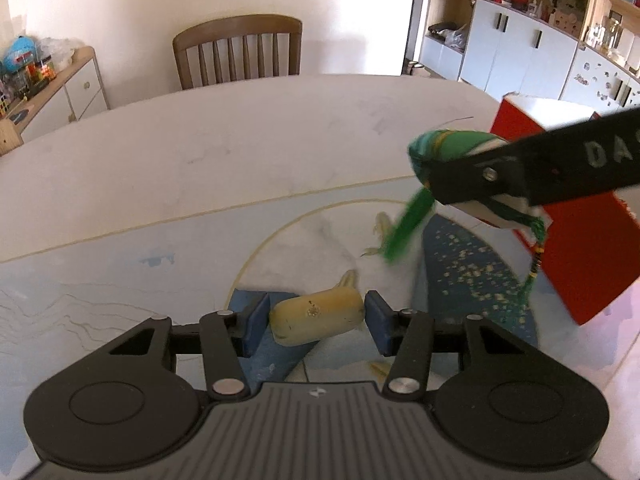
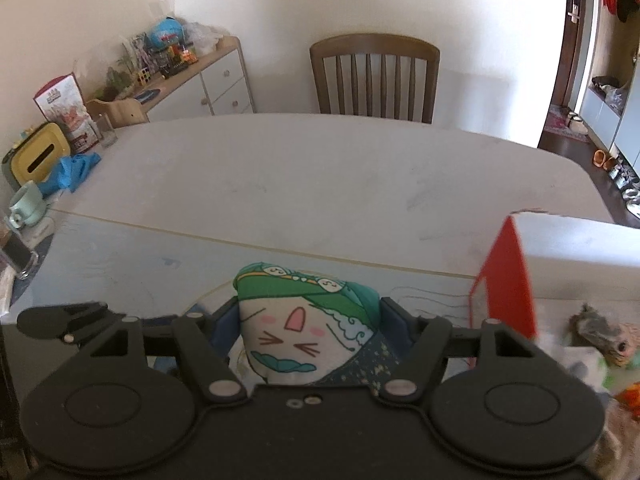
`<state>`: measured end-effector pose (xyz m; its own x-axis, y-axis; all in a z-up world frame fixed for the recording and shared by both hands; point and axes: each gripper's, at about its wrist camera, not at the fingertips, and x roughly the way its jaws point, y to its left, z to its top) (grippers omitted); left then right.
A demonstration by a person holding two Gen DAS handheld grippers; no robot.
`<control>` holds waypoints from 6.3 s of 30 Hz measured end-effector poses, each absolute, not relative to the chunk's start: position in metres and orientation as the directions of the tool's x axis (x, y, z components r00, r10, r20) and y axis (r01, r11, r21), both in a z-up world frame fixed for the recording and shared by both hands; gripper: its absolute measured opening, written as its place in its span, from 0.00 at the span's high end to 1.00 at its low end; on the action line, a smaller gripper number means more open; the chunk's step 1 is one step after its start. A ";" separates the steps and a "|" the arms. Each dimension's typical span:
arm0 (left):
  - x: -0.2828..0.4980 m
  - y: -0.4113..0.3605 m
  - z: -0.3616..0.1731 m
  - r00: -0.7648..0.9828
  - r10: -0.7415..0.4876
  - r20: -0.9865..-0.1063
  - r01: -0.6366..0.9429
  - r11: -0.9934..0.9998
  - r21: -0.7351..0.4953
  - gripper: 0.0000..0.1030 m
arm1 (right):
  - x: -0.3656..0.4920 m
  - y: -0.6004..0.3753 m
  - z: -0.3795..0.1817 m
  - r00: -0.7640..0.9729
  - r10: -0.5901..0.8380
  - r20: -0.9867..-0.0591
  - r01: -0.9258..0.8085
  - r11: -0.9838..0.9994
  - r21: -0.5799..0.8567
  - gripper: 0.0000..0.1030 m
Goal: Organize objects
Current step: 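Carry the yellow cylinder with left tool while right tool carries the pouch into red box, then open left tool to drop the cylinder while right tool releases the pouch, then withdraw both tools from the red box back over the table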
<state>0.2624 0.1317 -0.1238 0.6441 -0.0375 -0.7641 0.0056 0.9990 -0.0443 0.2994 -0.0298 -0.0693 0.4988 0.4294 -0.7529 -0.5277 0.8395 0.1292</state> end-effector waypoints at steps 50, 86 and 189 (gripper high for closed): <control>0.347 -0.109 -0.015 0.697 -0.154 -0.700 0.255 0.966 0.041 0.50 | 0.335 -0.291 -0.040 0.682 0.287 -0.673 -0.382 0.924 0.007 0.32; 0.415 -0.171 -0.107 0.522 -0.136 -0.842 0.260 0.966 0.006 0.50 | 0.327 -0.289 -0.111 0.561 0.286 -0.777 -0.486 0.873 -0.030 0.27; 0.190 -0.073 -0.002 0.797 -0.196 -0.572 0.189 0.979 -0.072 0.00 | 0.164 -0.271 -0.015 0.785 0.360 -0.504 -0.283 0.932 0.225 0.01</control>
